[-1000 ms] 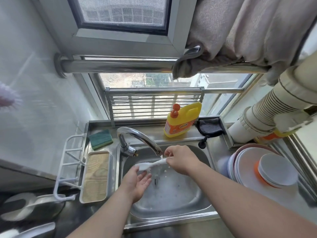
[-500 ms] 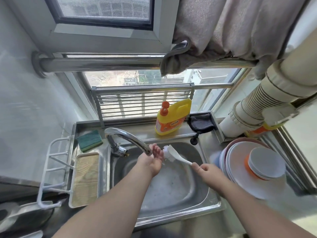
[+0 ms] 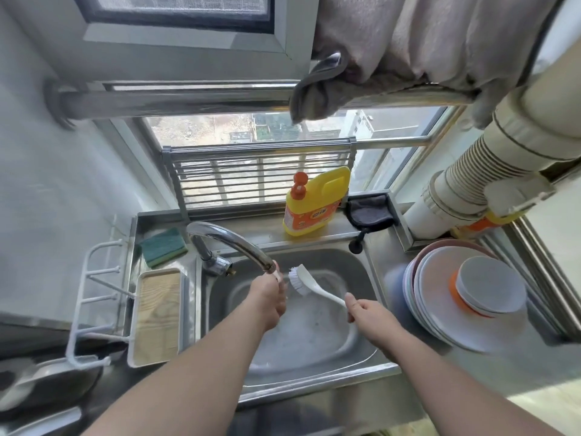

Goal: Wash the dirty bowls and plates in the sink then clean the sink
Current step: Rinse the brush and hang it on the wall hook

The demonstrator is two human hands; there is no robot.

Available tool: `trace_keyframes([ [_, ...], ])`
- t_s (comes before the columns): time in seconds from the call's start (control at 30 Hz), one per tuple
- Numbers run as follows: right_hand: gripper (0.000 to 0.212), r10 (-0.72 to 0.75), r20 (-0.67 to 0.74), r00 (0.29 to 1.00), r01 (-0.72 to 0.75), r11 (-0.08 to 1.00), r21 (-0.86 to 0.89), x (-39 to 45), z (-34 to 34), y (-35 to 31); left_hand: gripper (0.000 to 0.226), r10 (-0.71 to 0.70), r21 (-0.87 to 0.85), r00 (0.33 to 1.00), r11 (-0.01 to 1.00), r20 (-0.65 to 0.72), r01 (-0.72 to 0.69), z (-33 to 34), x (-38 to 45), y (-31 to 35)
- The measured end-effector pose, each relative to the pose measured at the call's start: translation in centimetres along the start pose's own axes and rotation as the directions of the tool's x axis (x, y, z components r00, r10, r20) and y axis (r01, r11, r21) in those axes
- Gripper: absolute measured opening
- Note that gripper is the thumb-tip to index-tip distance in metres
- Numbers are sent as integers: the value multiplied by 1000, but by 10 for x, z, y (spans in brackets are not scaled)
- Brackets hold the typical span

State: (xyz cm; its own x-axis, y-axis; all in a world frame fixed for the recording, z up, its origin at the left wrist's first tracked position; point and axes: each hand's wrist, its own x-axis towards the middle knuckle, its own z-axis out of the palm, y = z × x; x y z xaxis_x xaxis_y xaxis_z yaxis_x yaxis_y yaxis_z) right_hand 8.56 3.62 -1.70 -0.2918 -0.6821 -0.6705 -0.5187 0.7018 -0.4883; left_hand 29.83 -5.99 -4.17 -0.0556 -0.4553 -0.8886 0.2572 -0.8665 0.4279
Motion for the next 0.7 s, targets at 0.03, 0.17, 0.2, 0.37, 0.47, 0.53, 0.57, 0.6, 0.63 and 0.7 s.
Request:
trace_keyframes([
  [0.03,60,0,16,1000,1,1000,-31,1,5,-7,44,15,77,1000,997,-24,-13,-5,-2,1],
  [0.17,49,-63,82,995,80,970,-230,3,21,-50,27,89,171,993,982,-76,-74,-31,1,-6],
  [0.2,44,-82,105,991,108,957,-270,3,25,-63,33,92,156,992,985,-83,-78,-39,2,-9],
  [0.37,28,-82,230,970,173,897,-408,15,50,-114,27,47,77,998,996,-44,-44,-68,-13,-21],
  [0.47,15,-18,269,963,112,935,-337,33,68,-133,23,49,46,998,998,-31,-48,-79,-26,-24],
  [0.53,13,49,292,955,21,973,-231,42,74,-145,23,61,15,998,998,-35,-60,-80,-34,-24],
  [0.57,17,83,304,949,-31,985,-170,47,76,-149,23,69,-4,997,998,-37,-69,-79,-37,-24],
  [0.6,20,118,334,935,-83,990,-117,49,77,-153,23,80,-20,996,997,-36,-81,-76,-39,-23],
  [0.63,21,153,376,914,-138,988,-69,50,76,-157,23,88,-34,995,995,-35,-89,-72,-41,-21],
  [0.7,28,217,464,859,-254,967,18,48,73,-166,24,103,-48,994,993,-27,-104,-61,-44,-17],
])
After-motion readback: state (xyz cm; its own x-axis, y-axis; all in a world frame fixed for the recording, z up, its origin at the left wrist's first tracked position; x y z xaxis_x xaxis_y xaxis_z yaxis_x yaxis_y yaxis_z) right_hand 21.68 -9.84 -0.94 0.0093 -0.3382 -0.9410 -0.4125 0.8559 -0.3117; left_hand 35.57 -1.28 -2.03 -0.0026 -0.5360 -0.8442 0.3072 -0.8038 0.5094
